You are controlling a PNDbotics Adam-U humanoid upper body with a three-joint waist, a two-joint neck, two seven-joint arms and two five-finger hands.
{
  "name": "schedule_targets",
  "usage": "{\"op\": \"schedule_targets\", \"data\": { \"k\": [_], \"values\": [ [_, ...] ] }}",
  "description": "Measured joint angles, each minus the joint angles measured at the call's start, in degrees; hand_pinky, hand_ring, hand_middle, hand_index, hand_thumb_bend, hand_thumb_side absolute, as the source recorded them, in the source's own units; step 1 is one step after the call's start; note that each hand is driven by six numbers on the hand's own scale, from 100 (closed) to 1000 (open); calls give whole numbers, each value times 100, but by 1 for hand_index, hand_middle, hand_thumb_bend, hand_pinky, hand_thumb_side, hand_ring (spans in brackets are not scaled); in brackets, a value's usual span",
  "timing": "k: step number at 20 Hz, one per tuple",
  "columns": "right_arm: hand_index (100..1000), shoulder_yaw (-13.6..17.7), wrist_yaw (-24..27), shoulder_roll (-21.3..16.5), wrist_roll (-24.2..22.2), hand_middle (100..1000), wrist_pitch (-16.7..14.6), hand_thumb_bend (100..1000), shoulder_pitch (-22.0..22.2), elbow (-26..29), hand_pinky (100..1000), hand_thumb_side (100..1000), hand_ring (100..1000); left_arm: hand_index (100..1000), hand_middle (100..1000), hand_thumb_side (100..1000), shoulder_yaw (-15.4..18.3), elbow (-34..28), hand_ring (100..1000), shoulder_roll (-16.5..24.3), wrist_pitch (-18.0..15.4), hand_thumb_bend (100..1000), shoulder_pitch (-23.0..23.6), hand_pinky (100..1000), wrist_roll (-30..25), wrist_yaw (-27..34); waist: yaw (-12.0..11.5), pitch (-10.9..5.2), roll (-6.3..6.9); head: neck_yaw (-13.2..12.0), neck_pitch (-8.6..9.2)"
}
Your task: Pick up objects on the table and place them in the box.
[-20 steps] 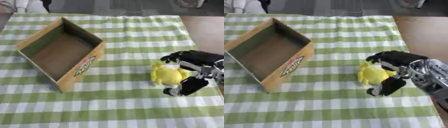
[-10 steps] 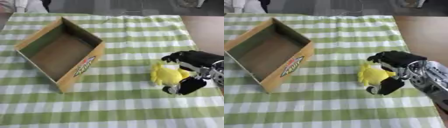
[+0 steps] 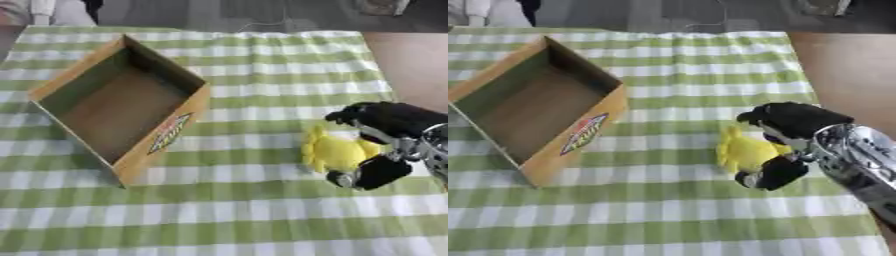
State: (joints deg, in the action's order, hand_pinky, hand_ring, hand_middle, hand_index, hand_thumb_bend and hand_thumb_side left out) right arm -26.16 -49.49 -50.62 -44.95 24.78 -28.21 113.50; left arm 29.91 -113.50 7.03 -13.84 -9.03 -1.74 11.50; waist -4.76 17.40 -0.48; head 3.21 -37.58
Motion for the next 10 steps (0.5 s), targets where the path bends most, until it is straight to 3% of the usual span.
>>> {"op": "schedule_targets", "data": {
  "k": [10],
  "values": [
    [990,-8,-48,0,31,856,31,408,-6,-132,841,518,988,721,595,900,-1,0,642,-4,-9,100,0,728,-25,4,-40,29,6,46,20]
  ]
}}
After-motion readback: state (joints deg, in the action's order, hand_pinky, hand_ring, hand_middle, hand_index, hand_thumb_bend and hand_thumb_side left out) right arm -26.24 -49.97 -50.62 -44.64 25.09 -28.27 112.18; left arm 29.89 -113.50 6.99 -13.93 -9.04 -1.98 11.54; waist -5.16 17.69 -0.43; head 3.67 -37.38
